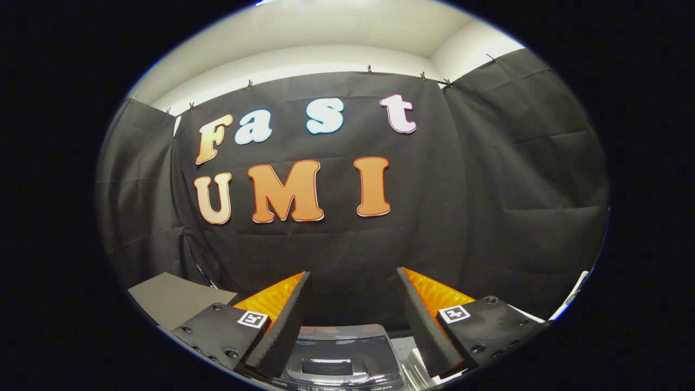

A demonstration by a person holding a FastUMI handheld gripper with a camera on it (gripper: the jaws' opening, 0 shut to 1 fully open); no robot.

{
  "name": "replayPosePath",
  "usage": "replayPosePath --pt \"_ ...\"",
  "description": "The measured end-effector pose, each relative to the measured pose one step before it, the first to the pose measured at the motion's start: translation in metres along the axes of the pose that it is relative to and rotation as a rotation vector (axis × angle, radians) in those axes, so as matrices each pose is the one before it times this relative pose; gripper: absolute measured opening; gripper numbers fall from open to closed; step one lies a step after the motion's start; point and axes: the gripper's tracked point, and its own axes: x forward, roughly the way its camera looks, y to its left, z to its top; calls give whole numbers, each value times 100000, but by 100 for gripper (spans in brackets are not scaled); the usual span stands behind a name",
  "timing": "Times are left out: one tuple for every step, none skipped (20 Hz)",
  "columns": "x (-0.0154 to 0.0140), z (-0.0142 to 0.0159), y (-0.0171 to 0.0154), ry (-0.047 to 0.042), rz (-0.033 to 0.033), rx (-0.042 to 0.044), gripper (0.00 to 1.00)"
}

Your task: Put the clothes into the washing machine and then close the washing machine lid.

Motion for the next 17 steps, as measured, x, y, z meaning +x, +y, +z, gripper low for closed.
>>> replayPosePath --pt "-192 161 257 -510 983 357 98" --pt "-165 5 141 -423 587 128 98" --pt "-130 38 73 -324 341 92 98" --pt "-252 -5 176 -441 398 222 98" --pt "-127 174 121 -837 538 462 98" --pt "-169 200 205 -899 497 735 98" --pt "48 190 35 -924 47 709 98" --pt "93 97 -44 -521 -587 613 98" --pt "-7 126 -1 -237 -61 539 98" --pt "-123 121 200 -115 436 389 99" --pt "-143 130 57 -68 246 8 99" --pt "-36 -79 -12 323 -191 -378 99" --pt "12 -50 -47 177 -215 -371 99" --pt "-151 -33 112 133 111 -106 99" --pt "-56 20 106 -114 223 -4 99" --pt "59 55 74 -42 -269 -24 99" --pt "55 -10 -152 -57 -440 62 99"
